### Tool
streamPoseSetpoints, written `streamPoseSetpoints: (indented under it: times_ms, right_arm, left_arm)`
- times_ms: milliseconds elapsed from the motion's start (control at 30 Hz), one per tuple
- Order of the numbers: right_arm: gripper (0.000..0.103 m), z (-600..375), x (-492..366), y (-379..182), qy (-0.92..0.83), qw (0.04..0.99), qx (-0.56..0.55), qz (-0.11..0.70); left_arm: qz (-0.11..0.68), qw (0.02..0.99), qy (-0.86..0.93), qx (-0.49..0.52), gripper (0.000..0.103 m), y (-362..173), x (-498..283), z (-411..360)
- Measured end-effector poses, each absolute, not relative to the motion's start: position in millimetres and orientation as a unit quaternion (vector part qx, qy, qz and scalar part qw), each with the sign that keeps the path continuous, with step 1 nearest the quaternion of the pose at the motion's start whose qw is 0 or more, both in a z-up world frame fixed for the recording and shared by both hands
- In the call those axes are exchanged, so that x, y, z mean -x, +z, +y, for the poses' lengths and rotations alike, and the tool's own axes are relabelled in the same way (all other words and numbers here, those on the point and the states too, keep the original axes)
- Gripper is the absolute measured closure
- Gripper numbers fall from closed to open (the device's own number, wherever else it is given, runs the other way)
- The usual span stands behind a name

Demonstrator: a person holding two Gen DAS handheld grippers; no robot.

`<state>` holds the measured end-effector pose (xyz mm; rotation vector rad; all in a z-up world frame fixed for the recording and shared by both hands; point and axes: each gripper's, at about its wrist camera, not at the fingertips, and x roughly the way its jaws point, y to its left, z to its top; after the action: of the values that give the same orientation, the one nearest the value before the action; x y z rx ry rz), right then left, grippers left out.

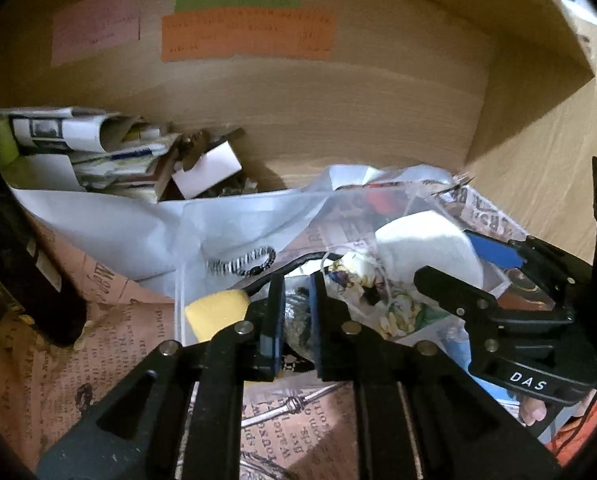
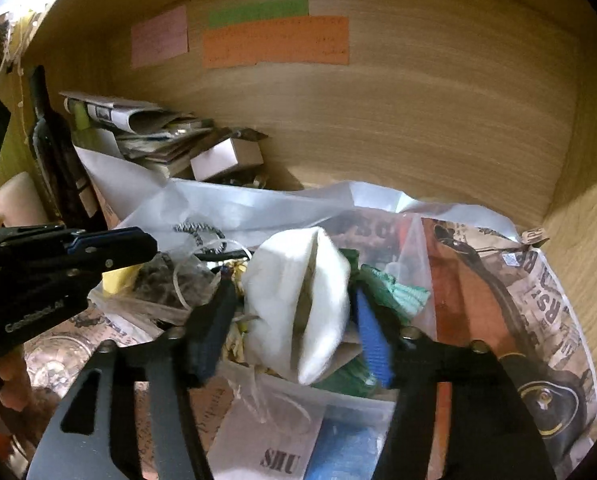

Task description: Organize soft objects

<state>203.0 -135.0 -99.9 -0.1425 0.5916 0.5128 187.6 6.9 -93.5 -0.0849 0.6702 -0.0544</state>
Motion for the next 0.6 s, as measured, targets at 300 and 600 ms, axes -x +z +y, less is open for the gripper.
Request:
streamPoseSetpoints:
  times_ms: [300,600]
  right_arm:
    - [0.035,-154.7,-168.3,-54.9,0.259,0.94,0.044,0.217]
    - [0.027,-170.1,-116.6,-11.0,0.267,0.954,0.027,0.131]
  left_arm:
    - [0.248,0.968,-0.03,0.035,0.079,-41.9,-135.4,3.0]
    - [0.167,0.986,-0.021,0.017,0.043,-2.2,-80.0,-4.4]
